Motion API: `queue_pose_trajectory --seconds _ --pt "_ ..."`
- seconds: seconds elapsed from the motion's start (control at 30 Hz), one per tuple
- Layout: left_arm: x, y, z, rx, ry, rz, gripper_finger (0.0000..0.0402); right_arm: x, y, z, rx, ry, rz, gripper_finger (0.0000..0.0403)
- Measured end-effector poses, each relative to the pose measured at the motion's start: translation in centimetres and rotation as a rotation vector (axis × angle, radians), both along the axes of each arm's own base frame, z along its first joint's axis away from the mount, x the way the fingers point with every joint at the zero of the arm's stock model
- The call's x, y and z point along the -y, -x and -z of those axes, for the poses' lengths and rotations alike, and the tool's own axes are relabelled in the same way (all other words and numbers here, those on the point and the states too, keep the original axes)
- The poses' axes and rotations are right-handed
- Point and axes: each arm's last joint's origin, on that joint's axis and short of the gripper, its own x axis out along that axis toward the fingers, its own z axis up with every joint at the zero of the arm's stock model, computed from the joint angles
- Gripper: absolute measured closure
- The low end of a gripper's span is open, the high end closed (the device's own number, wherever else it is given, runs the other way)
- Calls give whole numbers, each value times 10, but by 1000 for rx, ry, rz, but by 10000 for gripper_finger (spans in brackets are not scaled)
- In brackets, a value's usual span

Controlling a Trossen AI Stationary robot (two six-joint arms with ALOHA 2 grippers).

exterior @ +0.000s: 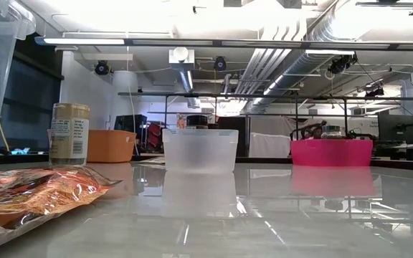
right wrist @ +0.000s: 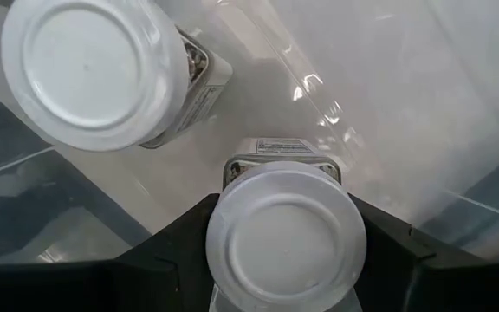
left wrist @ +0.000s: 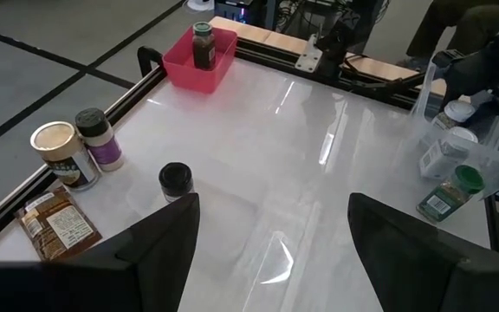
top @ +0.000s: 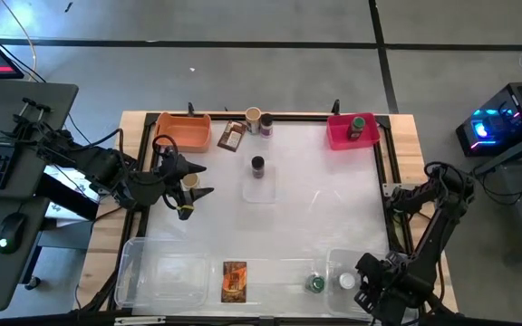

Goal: Sort spices by type
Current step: Put the white seasoning bottle into the right transparent bin

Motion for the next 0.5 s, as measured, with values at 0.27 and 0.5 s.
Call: queue_pose_trajectory --seconds 0.27,0.5 --pt "0 0 0 -2 -5 3 119 -3 -2 0 19 -35 -2 200" --pt "0 0 0 -3 -7 4 119 -5 -2 0 17 -58 -3 103"
